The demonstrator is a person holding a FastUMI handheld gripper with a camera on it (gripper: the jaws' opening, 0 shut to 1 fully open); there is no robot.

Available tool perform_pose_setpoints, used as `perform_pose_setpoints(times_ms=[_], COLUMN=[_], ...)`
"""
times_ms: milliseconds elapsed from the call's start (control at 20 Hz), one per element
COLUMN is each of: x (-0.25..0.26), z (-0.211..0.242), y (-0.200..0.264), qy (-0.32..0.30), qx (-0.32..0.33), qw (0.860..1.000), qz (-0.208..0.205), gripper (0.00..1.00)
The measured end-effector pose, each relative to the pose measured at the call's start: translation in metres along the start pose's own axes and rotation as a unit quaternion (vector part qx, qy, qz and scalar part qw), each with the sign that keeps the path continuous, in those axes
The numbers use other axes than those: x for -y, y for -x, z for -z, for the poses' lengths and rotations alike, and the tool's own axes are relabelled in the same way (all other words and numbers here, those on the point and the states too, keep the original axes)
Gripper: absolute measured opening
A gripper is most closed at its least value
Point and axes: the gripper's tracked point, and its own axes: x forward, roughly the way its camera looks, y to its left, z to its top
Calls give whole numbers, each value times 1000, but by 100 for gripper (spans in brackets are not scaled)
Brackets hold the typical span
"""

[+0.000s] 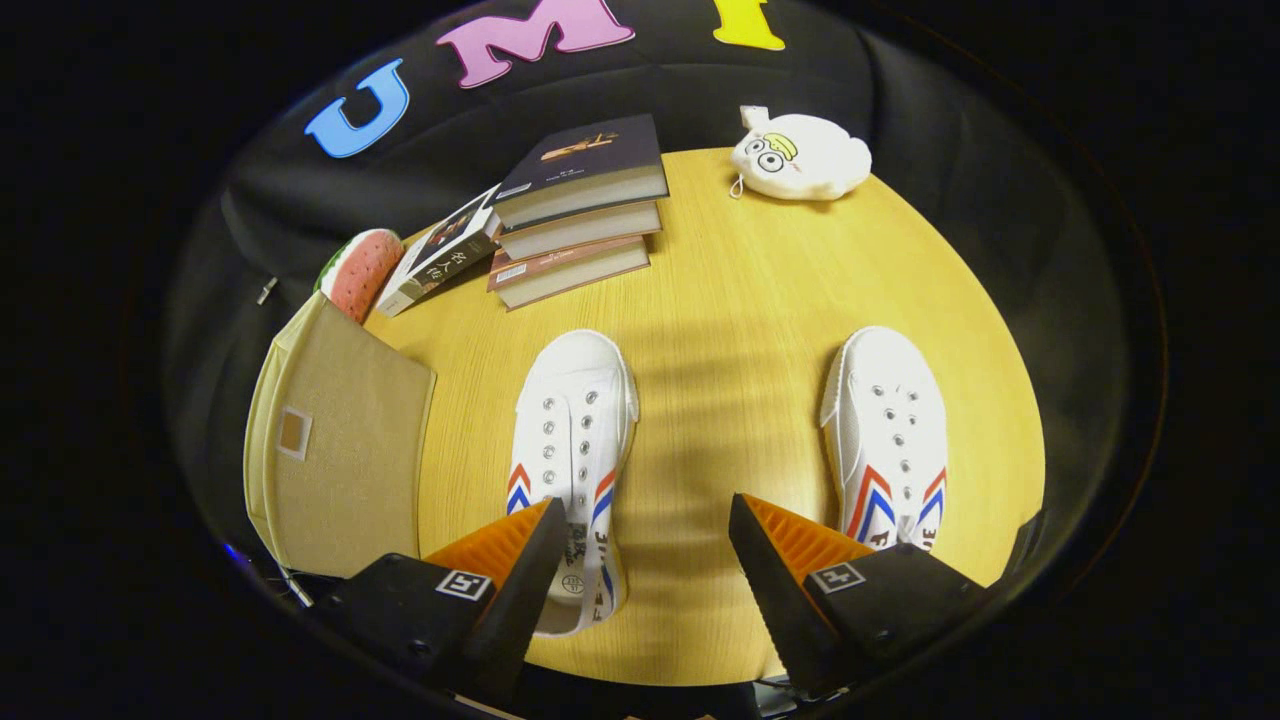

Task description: Open the storage box then place both shoes into the box .Put the left shoe in first, then the right shoe, with the right side of both shoes facing outward in a uniform manner.

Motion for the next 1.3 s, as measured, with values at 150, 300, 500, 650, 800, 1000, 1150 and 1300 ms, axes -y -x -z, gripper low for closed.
perform_pose_setpoints(times_ms=[150, 300, 500, 650, 800, 1000, 1150, 1300], x=[-5, -10, -23, -32, -27, -30, -37, -44], z=[-1, 5, 10, 11, 11, 14, 13, 11], y=[-17, -33, -44, -41, -42, -41, -35, -19], qy=[-6, -10, -19, -47, -56, -86, -114, -147], qx=[-21, -49, -78, -98, -102, -108, -105, -96], qw=[1000, 998, 996, 992, 992, 988, 985, 981], qz=[-15, -26, -50, -64, -59, -68, -75, -82], gripper=[98, 95, 78, 36, 24, 6, 6, 6])
